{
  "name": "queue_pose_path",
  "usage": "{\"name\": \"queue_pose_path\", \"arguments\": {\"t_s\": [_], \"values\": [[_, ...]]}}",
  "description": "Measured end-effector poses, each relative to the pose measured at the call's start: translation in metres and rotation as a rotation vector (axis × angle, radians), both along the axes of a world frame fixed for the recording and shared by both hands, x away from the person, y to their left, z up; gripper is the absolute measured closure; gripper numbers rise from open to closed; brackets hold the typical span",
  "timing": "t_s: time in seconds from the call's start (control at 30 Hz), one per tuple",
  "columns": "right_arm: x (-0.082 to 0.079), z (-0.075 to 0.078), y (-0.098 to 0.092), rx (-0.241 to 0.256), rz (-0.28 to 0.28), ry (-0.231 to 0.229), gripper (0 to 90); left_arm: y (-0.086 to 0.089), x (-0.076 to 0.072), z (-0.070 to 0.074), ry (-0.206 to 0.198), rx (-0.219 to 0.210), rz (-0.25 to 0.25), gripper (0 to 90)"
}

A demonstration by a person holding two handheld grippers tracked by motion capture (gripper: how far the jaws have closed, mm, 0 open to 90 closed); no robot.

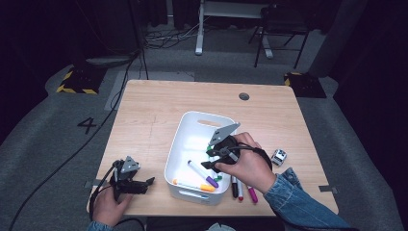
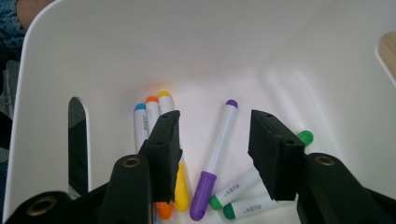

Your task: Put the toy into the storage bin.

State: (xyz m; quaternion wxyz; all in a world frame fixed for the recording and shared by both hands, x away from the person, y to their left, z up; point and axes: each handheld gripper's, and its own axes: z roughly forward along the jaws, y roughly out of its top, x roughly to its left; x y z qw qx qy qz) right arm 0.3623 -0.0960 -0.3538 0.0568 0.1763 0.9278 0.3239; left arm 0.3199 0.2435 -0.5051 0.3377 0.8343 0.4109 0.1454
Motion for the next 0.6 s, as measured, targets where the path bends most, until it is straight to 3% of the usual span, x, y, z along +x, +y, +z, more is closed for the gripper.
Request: {"name": "queue_pose_path", "arguments": {"t_s": [0.3, 0.6], "values": [[0.006, 0.019, -0.030, 0.046, -0.076, -0.030, 54.1, 0.000, 0.000, 0.000, -0.008, 0.008, 0.001, 14.1], [0.016, 0.024, -0.066, 0.081, -0.176, -0.035, 53.7, 0.000, 0.000, 0.000, -0.006, 0.006, 0.002, 14.1]]}}
